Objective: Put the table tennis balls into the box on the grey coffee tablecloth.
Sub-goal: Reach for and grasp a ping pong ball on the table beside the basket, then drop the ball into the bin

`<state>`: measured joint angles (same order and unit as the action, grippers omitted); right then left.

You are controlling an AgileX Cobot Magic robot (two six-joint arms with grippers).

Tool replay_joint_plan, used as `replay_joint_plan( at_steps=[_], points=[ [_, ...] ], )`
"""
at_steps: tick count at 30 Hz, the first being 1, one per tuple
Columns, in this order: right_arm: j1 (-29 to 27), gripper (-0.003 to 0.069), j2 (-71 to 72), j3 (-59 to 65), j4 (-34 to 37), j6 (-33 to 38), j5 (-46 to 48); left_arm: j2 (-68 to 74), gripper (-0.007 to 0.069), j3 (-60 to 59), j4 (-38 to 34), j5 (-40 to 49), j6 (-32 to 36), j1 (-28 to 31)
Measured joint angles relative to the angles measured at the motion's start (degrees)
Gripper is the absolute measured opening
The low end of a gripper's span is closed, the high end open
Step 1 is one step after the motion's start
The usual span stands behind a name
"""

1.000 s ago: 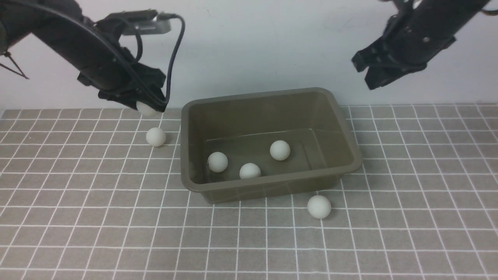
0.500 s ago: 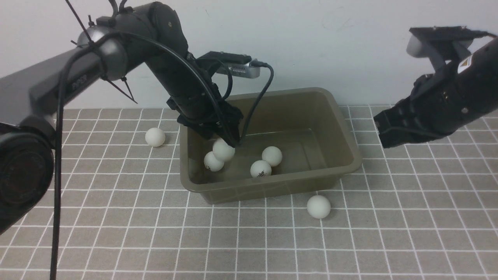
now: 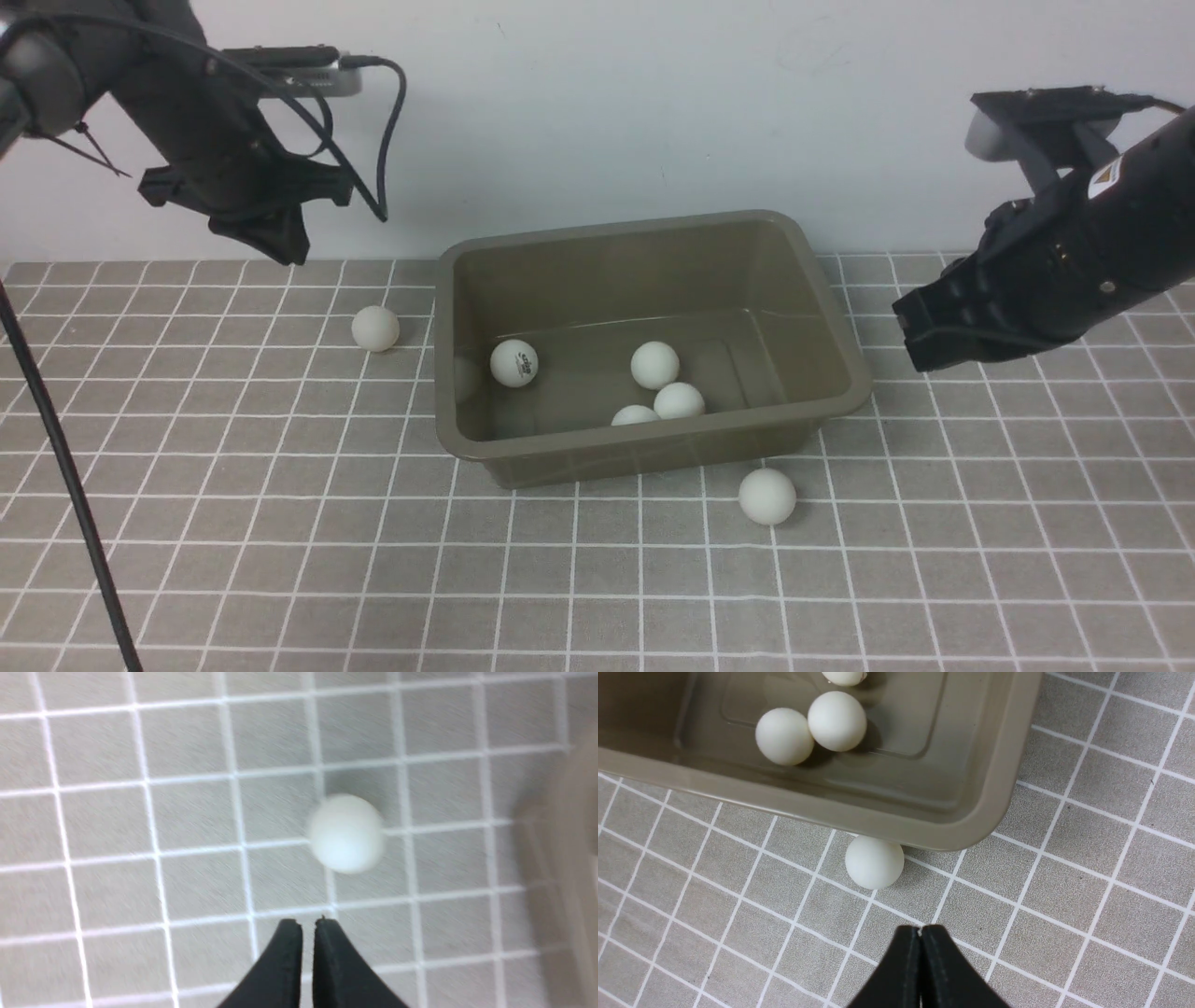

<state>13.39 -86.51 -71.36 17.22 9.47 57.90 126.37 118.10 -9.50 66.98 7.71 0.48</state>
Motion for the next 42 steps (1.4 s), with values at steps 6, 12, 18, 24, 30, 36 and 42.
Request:
replay_joint_plan(
  at_steps=[6,12,18,24,30,36,42],
  points=[
    [0.0,-0.0015,0.0,0.0,0.9,0.0,0.0,5.4,0.0274,0.0,-4.4,-5.5,4.2,-0.6],
    [0.0,-0.0015,0.0,0.0,2.3,0.0,0.0,10.2,0.0508,0.0,-4.4,-10.4,4.2,-2.2],
    [0.0,-0.0015,0.0,0.0,2.5,0.0,0.4,12.0,0.0342,0.0,1.1,-9.3,-0.4,-2.3],
    [0.0,-0.0015,0.0,0.0,2.2,0.0,1.6,9.9,0.0353,4.7,3.1,-1.4,-1.2,-2.3],
    [0.1,-0.0015,0.0,0.1,-5.9,-6.3,3.6,1.7,0.0353,12.7,-10.9,3.0,4.2,-6.4],
    [0.1,-0.0015,0.0,0.1,-7.1,-7.9,3.6,4.9,0.0353,13.0,-13.8,3.6,6.9,-13.2],
    [0.1,-0.0015,0.0,0.1,-6.9,-7.9,3.4,10.9,0.0353,12.9,-7.7,3.6,6.7,-15.8]
  ],
)
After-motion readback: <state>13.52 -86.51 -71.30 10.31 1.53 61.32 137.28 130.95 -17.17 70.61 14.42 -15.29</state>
